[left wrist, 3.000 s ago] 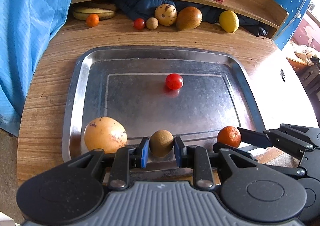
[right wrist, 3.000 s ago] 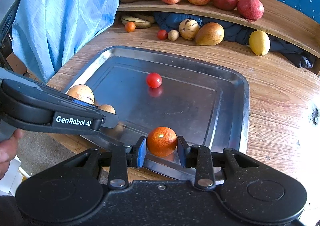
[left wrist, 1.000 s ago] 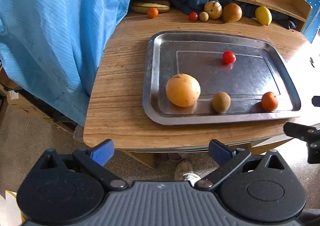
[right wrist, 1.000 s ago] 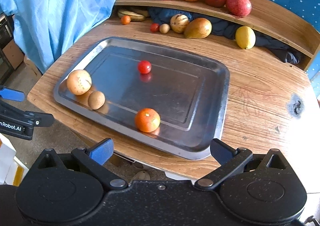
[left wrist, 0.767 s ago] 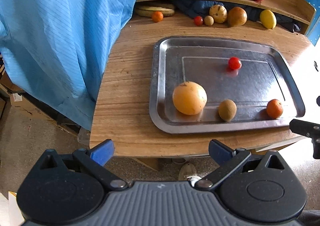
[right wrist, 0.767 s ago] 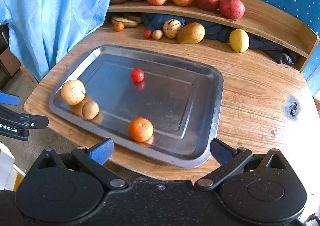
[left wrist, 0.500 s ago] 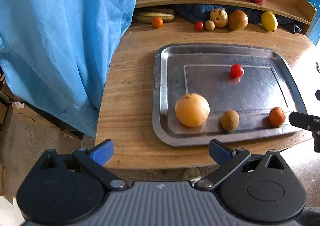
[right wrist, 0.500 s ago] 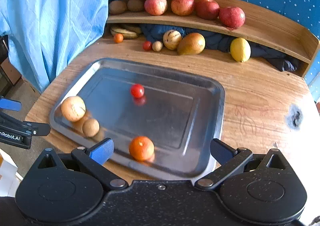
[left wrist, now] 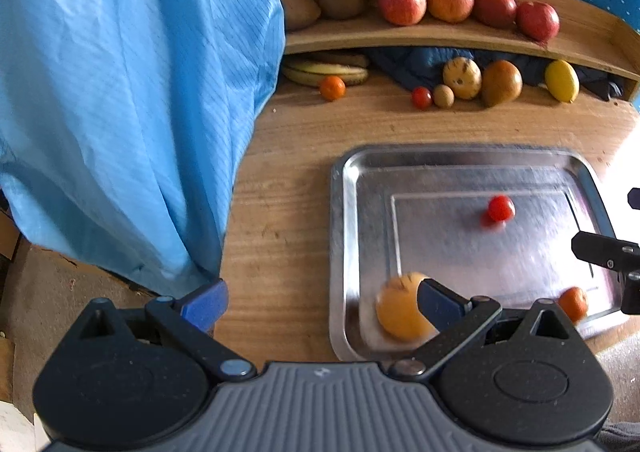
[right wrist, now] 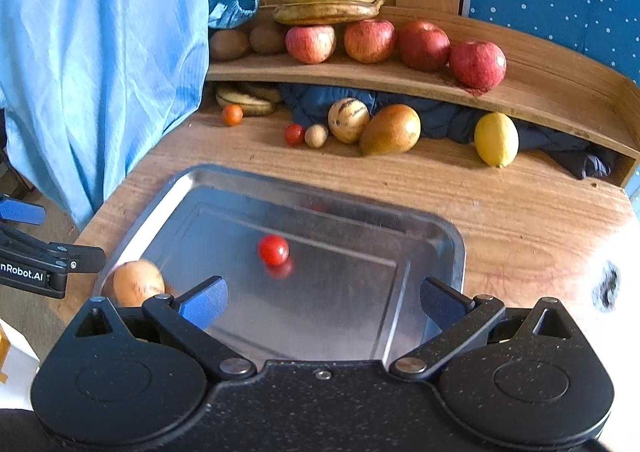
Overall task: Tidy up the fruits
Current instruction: 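Move both open tools back toward the fruits under the shelf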
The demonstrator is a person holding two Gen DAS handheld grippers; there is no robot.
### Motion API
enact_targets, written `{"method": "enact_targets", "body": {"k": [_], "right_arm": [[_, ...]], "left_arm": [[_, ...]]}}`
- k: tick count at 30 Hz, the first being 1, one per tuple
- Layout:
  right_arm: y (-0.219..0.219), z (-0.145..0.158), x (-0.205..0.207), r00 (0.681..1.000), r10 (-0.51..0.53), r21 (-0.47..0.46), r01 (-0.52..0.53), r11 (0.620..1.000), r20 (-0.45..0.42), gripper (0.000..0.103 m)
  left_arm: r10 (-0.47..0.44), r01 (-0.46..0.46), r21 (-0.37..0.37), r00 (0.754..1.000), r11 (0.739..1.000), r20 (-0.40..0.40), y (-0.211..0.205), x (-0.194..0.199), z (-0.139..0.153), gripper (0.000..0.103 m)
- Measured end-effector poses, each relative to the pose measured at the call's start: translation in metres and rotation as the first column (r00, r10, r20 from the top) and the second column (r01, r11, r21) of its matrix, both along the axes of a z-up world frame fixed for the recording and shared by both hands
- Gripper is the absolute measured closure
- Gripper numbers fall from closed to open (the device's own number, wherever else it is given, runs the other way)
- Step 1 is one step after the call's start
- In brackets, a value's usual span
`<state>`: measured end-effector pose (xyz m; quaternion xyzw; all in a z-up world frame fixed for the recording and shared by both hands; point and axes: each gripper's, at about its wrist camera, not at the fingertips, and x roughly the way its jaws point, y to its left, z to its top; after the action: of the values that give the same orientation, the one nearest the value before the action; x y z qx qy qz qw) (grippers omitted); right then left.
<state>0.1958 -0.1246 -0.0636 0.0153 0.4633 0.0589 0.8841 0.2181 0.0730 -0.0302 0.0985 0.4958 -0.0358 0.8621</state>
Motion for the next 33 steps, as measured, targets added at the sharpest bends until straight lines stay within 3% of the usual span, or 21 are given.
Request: {"method": "enact_targets", "body": {"k": [19,33], "right_arm": [[0.018,-0.003,0.062,0.999,0.004,-0.013,-0.003,1.000,0.054,0.001],[0.028,-0.020,0.079,1.000,0.003,-0.037,-0.003,0.999,0.013,0.001]], "left_arm": [[-0.011,0.013,-0.043,0.999,0.999,0.045,0.012,0.071,-0.005,0.001],[-0.029,0.034,-0.092,0.998,0.995,0.047,0.003,0.136,-0.017,0.001]]}}
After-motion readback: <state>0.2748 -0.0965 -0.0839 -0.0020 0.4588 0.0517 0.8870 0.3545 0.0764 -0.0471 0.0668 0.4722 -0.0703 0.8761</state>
